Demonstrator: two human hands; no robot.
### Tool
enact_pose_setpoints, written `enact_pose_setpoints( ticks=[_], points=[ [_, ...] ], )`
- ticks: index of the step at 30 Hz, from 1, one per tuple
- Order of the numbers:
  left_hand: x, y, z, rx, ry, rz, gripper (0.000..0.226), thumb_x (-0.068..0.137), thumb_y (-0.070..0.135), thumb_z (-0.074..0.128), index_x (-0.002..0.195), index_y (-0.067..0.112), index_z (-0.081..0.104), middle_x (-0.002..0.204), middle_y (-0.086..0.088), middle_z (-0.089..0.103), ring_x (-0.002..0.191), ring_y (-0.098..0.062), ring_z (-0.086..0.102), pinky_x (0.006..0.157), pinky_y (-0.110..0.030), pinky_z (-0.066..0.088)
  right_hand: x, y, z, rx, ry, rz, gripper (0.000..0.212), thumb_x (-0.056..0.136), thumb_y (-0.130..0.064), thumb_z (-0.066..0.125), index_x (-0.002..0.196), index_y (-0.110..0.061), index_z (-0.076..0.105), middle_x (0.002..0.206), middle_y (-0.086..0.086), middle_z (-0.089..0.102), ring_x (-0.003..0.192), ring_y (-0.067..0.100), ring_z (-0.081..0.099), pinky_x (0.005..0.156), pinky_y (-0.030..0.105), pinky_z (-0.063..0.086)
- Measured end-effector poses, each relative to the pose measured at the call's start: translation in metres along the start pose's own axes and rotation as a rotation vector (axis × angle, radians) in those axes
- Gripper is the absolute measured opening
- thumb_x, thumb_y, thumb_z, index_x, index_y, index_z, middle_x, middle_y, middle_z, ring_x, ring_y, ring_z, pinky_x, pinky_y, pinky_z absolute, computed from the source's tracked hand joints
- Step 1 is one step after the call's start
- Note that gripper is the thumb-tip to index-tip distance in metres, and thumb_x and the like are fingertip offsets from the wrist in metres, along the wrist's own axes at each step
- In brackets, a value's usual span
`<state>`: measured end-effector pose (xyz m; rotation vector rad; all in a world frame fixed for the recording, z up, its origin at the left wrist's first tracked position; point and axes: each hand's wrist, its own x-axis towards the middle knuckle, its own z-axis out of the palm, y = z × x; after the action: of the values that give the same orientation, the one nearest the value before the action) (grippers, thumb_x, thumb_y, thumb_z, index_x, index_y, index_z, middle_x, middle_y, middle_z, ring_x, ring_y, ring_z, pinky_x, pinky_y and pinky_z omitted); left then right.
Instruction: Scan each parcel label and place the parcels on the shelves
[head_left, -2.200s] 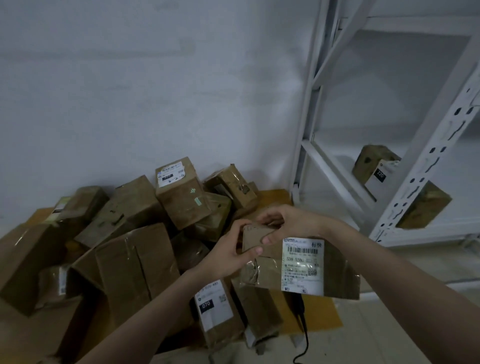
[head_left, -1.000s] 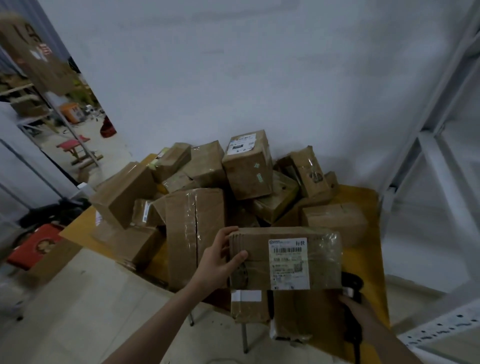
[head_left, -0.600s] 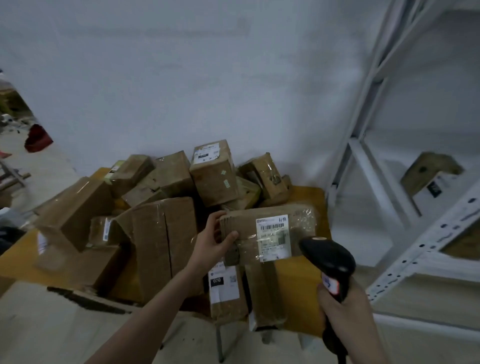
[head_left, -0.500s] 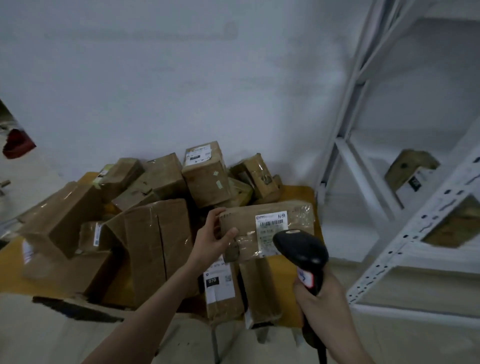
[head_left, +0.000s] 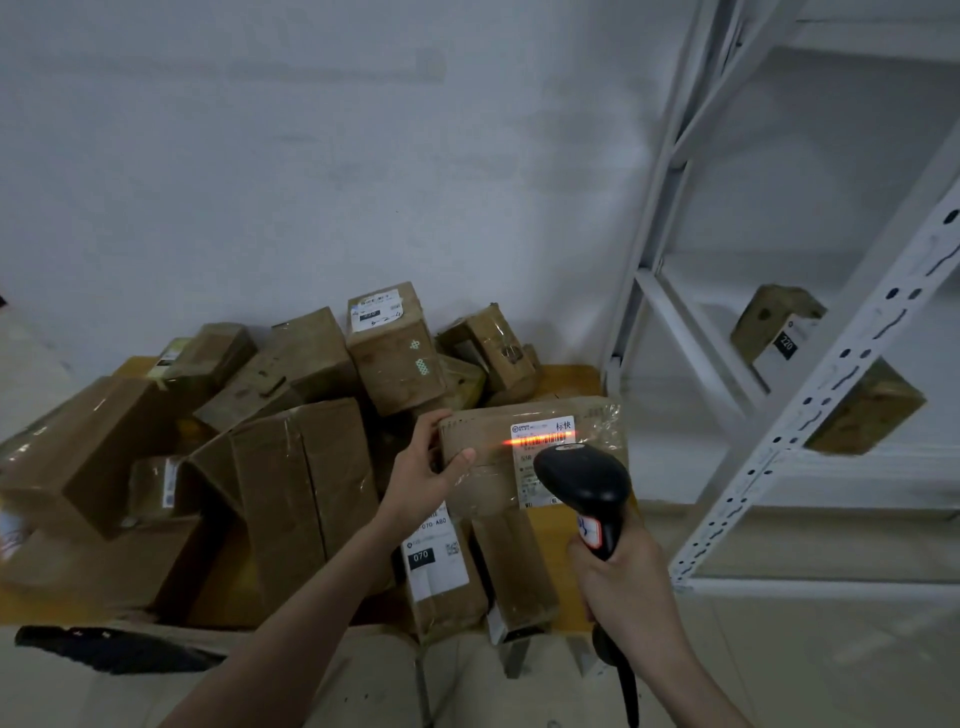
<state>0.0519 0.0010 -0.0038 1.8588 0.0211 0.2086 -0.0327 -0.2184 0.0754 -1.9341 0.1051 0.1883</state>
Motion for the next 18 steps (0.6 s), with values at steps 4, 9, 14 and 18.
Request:
enact_pose_setpoints(
  ticks=[4, 9, 14, 18],
  points=[
    [0.000, -0.003, -0.005, 0.008, -0.012, 0.008, 0.052, 0.090, 0.022, 0.065, 0.133, 0.030, 0.037, 0.123, 0.007, 0.051, 0.104, -0.004, 0.058, 0.079, -0.028, 0.059, 0.006, 0.007, 0.004, 0.003, 0.003, -0.007, 0.026, 0.087, 0.001, 0.058, 0.083, -0.023, 0.049, 0.063, 0.007, 0.052, 0.053, 0.017, 0.049, 0.048, 0.026, 0.042],
    [0.003, -0.005, -0.016, -0.017, 0.018, -0.019, 0.048, 0.090, 0.023, 0.066, 0.130, 0.032, 0.040, 0.123, 0.004, 0.055, 0.105, -0.007, 0.060, 0.078, -0.027, 0.059, 0.030, 0.034, -0.003, 0.013, 0.099, 0.069, 0.014, 0.088, -0.004, 0.058, 0.078, -0.011, 0.051, 0.056, 0.010, 0.052, 0.045, 0.019, 0.048, 0.046, 0.028, 0.043],
    [0.002, -0.007, -0.034, 0.005, 0.029, -0.041, 0.050, 0.091, 0.021, 0.065, 0.134, 0.025, 0.040, 0.128, 0.000, 0.054, 0.100, 0.000, 0.059, 0.071, -0.021, 0.058, 0.088, 0.078, -0.012, 0.045, 0.227, 0.204, 0.017, 0.089, -0.003, 0.055, 0.073, -0.004, 0.051, 0.055, 0.015, 0.050, 0.046, 0.024, 0.048, 0.049, 0.030, 0.041],
    [0.002, -0.014, -0.045, 0.063, 0.053, -0.053, 0.054, 0.089, 0.027, 0.067, 0.136, 0.024, 0.040, 0.127, -0.003, 0.058, 0.108, -0.013, 0.062, 0.080, -0.033, 0.060, 0.141, 0.117, 0.004, -0.020, 0.131, 0.253, 0.013, 0.089, -0.004, 0.056, 0.076, -0.006, 0.052, 0.057, 0.015, 0.054, 0.047, 0.025, 0.051, 0.051, 0.033, 0.044]
  ],
)
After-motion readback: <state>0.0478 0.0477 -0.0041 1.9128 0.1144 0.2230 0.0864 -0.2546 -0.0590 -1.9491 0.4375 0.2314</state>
